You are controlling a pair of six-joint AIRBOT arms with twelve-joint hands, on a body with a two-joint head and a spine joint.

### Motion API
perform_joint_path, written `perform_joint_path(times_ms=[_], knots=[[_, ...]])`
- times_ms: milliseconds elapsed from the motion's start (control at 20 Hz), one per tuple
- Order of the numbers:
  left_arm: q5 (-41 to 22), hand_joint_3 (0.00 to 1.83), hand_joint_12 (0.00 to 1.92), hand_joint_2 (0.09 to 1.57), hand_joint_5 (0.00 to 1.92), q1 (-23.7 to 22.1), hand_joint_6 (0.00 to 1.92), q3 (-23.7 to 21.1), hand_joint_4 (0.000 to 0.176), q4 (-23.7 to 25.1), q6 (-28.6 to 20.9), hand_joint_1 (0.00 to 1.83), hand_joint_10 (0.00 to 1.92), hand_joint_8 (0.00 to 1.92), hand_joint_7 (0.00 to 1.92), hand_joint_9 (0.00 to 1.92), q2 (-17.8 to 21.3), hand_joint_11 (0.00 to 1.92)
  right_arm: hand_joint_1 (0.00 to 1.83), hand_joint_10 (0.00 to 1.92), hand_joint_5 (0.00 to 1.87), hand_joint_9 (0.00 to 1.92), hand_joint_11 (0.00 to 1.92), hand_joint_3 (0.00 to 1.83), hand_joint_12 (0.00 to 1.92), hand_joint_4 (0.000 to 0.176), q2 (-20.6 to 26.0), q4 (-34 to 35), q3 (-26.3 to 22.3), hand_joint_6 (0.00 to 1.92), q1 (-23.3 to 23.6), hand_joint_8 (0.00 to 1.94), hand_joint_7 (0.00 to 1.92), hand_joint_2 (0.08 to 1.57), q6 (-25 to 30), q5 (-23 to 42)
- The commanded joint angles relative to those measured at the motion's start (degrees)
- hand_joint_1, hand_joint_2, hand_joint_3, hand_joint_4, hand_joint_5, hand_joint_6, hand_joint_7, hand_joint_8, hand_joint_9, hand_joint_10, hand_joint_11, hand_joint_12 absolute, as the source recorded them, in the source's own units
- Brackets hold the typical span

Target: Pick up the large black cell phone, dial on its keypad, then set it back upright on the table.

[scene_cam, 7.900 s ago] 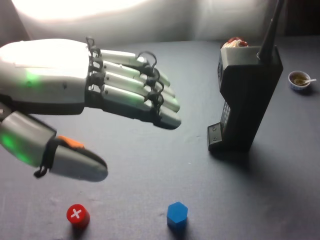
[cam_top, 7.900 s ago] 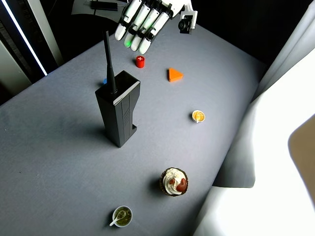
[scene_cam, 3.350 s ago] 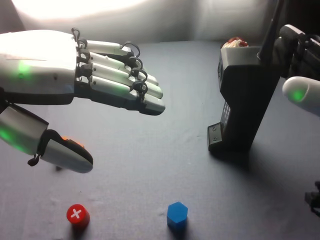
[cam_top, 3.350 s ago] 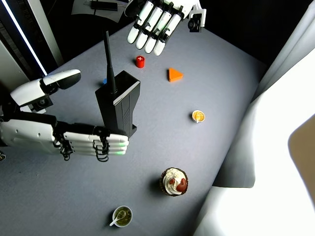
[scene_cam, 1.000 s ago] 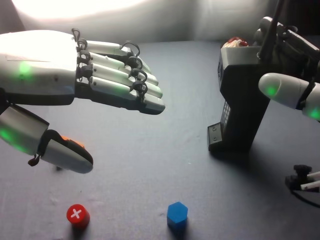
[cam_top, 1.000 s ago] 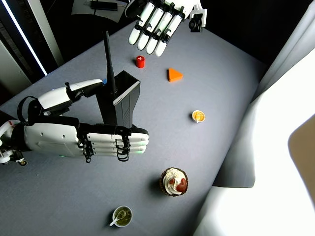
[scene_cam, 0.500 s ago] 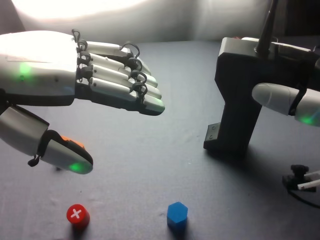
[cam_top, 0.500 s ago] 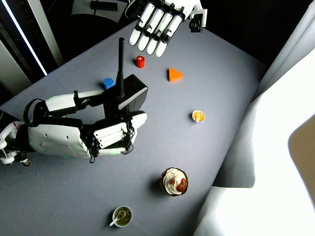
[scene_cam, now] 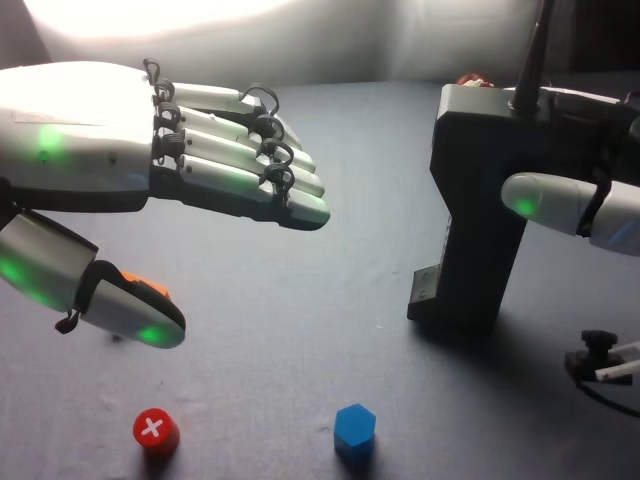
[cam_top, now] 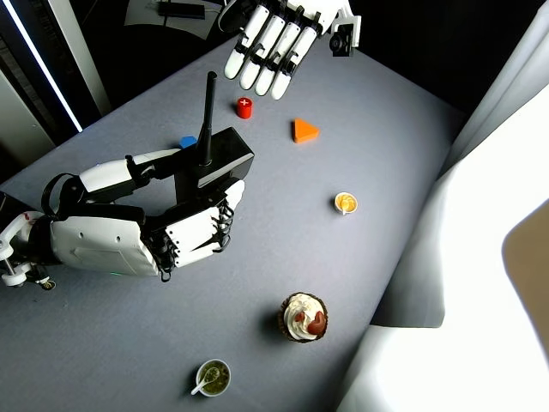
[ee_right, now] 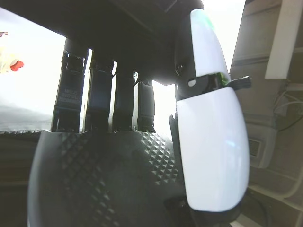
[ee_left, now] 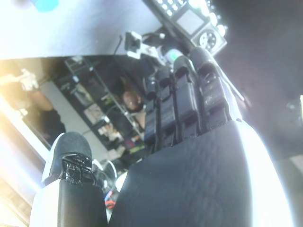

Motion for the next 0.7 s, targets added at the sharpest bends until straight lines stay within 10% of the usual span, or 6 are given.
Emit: perform_joint_path(times_ms=[0,250,450,550,650], knots=[[-3.42,0.00,0.54,1.18,0.23,-1.71,0.00,0.08,0.001,-5.22,0.02,0.20,0.00,0.00,0.25,0.22,0.05,0.00,1.36,1.33,0.85,0.79,0.58,0.00,1.35,0.000,0.28,-1.52,0.36,1.15,0.82,1.19,0.89,1.17,0.93,7.07],[-3.23,0.00,0.71,1.16,0.29,-2.42,0.01,0.09,0.009,-5.23,-0.33,0.24,0.01,0.01,0.30,0.26,-0.16,0.00,1.36,1.27,0.81,0.81,0.56,0.00,1.32,0.000,0.33,-3.41,0.61,1.25,2.67,1.14,0.91,1.16,1.66,7.17],[-3.33,0.00,0.58,1.18,0.27,-2.58,0.00,0.09,0.006,-5.23,-0.52,0.19,0.00,0.00,0.27,0.23,-0.24,0.00,1.48,1.38,0.86,0.76,0.69,0.00,1.75,0.000,1.82,-5.60,0.61,0.95,4.00,1.23,0.83,1.17,2.85,7.60],[-3.16,0.00,0.61,1.19,0.27,-2.78,0.00,0.10,0.007,-5.26,-0.29,0.19,0.00,0.00,0.28,0.24,-0.28,0.00,1.36,1.53,0.84,0.72,0.67,0.00,1.51,0.000,2.65,-6.74,0.61,1.00,4.56,1.41,0.78,1.20,3.69,7.96],[-2.18,0.00,0.62,1.19,0.27,-3.20,0.00,0.25,0.009,-5.26,-0.14,0.19,0.00,0.00,0.25,0.22,-0.47,0.00,1.48,1.46,0.87,0.72,0.69,0.00,1.69,0.000,3.31,-7.72,0.61,0.86,5.11,1.38,0.77,1.18,4.75,8.69]])
